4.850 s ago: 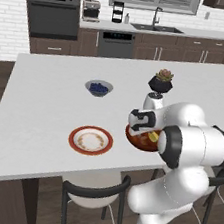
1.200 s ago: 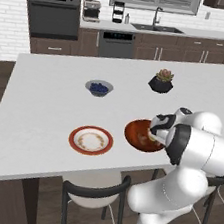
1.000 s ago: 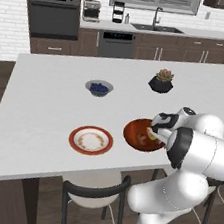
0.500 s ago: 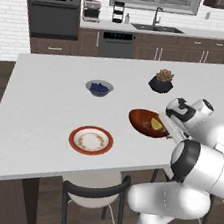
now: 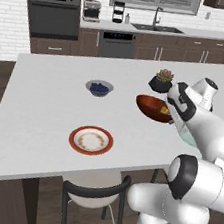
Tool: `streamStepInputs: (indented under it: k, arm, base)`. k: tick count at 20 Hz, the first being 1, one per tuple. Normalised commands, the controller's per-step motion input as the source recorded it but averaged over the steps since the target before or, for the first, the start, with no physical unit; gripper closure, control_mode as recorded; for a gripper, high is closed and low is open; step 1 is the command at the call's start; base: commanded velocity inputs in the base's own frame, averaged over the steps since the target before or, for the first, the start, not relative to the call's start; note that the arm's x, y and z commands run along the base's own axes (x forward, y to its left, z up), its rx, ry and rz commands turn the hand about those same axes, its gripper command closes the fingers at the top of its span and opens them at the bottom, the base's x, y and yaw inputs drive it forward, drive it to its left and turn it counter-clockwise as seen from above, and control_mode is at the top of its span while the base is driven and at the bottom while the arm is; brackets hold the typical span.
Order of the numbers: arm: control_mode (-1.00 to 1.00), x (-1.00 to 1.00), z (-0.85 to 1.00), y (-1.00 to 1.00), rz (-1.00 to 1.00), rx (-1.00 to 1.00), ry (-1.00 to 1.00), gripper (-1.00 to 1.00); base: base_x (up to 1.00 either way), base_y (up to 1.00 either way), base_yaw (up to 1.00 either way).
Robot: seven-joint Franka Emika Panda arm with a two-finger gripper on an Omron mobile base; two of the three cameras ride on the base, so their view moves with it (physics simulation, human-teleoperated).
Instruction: Pick the chicken drumstick and lemon wedge from their plates and place them in the bowl. Then put the bowl in the fridge.
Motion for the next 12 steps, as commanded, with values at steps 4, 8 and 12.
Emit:
streamStepInputs:
  k: [4,8,12]
  arm:
    - [-1.0,-0.45,0.5,0.51,-0.38,-0.13,0.0,1.0]
    - [-1.0,-0.59,0.31,0.46,-0.35,-0.11,-0.01,1.0]
    - [-1.0,-0.64,0.28,0.05,-0.25,0.0,-0.02,1.0]
  base:
    - [0.0,0.0,0.0]
    - [0.0,0.0,0.0]
    - [0.0,0.0,0.0]
